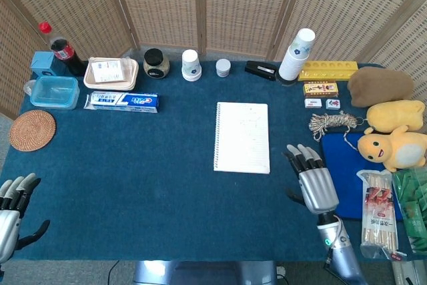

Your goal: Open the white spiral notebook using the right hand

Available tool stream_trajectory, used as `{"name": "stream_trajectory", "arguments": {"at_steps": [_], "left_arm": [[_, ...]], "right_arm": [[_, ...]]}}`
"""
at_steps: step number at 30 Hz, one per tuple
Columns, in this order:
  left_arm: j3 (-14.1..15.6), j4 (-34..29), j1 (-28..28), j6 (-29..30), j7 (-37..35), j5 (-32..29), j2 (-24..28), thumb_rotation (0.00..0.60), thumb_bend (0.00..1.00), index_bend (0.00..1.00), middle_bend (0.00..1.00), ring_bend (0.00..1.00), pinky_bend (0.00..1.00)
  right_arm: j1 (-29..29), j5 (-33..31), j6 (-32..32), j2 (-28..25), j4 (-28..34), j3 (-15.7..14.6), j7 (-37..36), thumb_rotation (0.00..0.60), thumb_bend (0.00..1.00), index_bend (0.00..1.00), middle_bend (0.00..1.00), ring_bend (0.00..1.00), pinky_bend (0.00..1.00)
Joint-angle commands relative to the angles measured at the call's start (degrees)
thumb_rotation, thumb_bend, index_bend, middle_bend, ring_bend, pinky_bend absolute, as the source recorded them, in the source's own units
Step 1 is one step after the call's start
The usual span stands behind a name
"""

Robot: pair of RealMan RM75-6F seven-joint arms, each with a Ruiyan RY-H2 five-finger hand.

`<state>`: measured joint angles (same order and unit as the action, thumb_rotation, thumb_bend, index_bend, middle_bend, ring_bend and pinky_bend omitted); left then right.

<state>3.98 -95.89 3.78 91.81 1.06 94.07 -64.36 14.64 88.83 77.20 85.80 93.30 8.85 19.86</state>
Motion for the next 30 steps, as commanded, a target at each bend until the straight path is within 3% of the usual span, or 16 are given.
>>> {"name": "stream_trajectory", "arguments": {"at_steps": [1,8,20,30], "left_arm": [[-0.2,0.0,-0.4,-0.7,0.3,-0.3,0.2,0.600,0.25,0.13,0.05,0.00,0.00],[-0.8,-0.8,-1.5,-2.0,1.1,-0.5,0.4,0.600,0.25,0.13,0.05,0.00,0.00],[-1.4,-1.8,-3.4,-3.7,1.4,-0.1,0.9,0.600,0.25,0.13,0.04,0.00,0.00],[-1.1,-1.4,-3.3,-3.4,0.9,-0.2,1.1,0.600,0.25,0.13,0.04,0.00,0.00]], "right_arm": [[3.2,-2.0,-3.1,4.2,-3.5,1.8,2.9,0.600,0.20,0.16,0.18,0.10,0.15],[6.4,-4.8,-6.3,8.9,-7.7,2.7,5.3,0.600,0.20,0.15,0.15,0.07,0.15],[12.0,-9.0,-10.0,18.2,-20.9,4.1,5.8,0.600,0.20,0.12,0.14,0.06,0.15],[13.2,-8.8,-9.3,20.2,-26.3,3.3,3.5,0.600,0.20,0.12,0.14,0.05,0.15]]}}
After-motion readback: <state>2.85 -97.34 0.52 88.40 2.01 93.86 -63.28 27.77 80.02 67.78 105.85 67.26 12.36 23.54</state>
